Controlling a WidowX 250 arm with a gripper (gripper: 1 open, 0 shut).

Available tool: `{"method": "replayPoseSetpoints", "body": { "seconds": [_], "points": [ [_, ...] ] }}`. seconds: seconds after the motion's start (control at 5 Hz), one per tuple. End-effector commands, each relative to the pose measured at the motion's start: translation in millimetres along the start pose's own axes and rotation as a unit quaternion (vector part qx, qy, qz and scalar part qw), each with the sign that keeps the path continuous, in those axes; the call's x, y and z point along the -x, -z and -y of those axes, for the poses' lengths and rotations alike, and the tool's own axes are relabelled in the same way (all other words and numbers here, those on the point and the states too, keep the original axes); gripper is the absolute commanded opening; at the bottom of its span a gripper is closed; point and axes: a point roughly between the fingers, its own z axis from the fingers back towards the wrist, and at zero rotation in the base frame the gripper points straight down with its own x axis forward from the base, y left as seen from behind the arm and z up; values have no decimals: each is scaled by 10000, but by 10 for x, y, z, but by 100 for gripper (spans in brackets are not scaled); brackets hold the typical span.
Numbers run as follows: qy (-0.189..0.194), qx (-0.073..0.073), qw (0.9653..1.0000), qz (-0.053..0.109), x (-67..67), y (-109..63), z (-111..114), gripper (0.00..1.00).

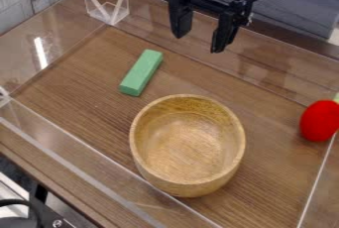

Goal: Move the red object to the left side of the table

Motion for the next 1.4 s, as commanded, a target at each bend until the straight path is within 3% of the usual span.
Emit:
{"method": "replayPoseSetpoints", "body": {
  "seconds": [0.0,0.4,0.6,0.8,1.2],
  "points": [
    [-223,65,9996,-182,12,200,12,100],
    [676,100,9976,-122,-237,376,937,100],
    [501,144,9986,-6,-355,528,1342,100],
    [178,196,9996,121,-447,678,1530,100],
    [-278,192,9987,384,-544,675,1533,100]
  ]
}}
